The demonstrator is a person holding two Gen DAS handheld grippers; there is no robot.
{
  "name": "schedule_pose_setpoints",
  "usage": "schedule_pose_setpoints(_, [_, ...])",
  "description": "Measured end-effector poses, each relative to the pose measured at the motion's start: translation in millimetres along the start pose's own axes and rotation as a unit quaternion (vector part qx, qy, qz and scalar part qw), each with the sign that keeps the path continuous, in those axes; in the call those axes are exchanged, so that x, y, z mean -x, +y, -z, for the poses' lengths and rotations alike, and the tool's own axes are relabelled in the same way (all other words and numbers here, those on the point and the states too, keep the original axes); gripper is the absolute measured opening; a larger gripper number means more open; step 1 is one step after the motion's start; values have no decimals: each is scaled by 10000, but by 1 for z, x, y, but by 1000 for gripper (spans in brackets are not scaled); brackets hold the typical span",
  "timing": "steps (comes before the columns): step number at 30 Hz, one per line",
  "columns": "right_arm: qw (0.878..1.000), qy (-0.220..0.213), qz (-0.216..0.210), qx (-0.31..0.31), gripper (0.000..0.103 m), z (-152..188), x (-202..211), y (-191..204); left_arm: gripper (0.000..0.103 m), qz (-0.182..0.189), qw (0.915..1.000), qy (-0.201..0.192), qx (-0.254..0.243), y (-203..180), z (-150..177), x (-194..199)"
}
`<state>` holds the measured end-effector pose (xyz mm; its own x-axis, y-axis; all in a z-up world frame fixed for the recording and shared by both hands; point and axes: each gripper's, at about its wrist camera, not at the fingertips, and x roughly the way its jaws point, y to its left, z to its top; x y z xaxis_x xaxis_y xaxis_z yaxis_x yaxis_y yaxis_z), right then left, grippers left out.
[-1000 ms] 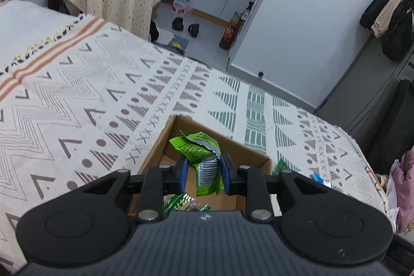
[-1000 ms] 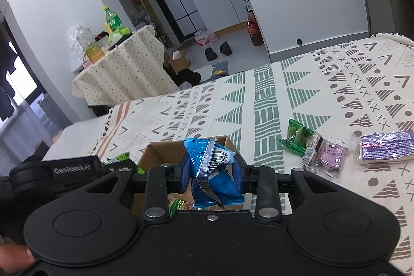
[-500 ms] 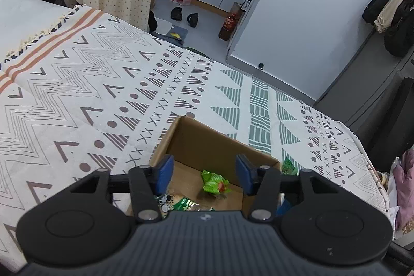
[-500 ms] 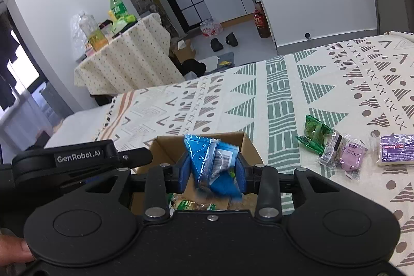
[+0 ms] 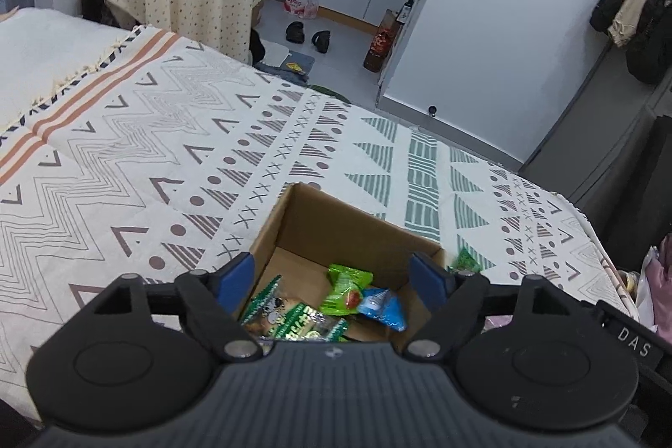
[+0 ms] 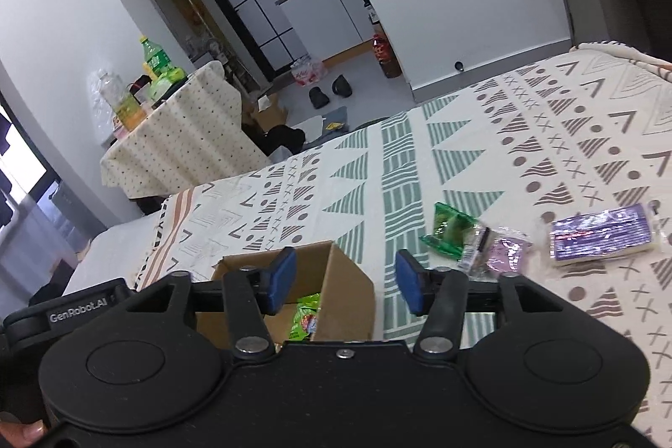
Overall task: Organize snacks
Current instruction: 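Open both grippers over the box to drop the wrappers, then grasp the clear packet with the left gripper while the right grasps the purple bar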
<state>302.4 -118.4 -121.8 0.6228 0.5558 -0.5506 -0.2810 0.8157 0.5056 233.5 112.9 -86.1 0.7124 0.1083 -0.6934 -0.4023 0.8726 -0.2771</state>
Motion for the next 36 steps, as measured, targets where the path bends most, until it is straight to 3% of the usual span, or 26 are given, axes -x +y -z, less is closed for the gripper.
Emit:
schedule_pose_setpoints(6, [9999, 5, 113, -81, 81, 0, 11, -15, 91, 75, 9996, 26, -273, -21, 11, 11])
schedule_pose_setpoints(11, [10000, -3, 58, -73, 96, -3, 26, -26, 92, -36, 9988, 315, -386, -38, 20, 9])
schedule_pose_setpoints(20, [9998, -70, 148, -137, 103, -8, 41, -55, 103, -7, 9984, 217, -529, -68, 30, 21])
schedule_pose_setpoints(31, [9994, 103, 288, -159, 103, 1, 42, -91, 103, -27, 9979, 98, -639, -98, 35, 16])
schedule_pose_setpoints(36, [9993, 17, 356, -130, 103, -3, 51, -103, 103, -30, 9977, 233, -641, -111, 40, 5])
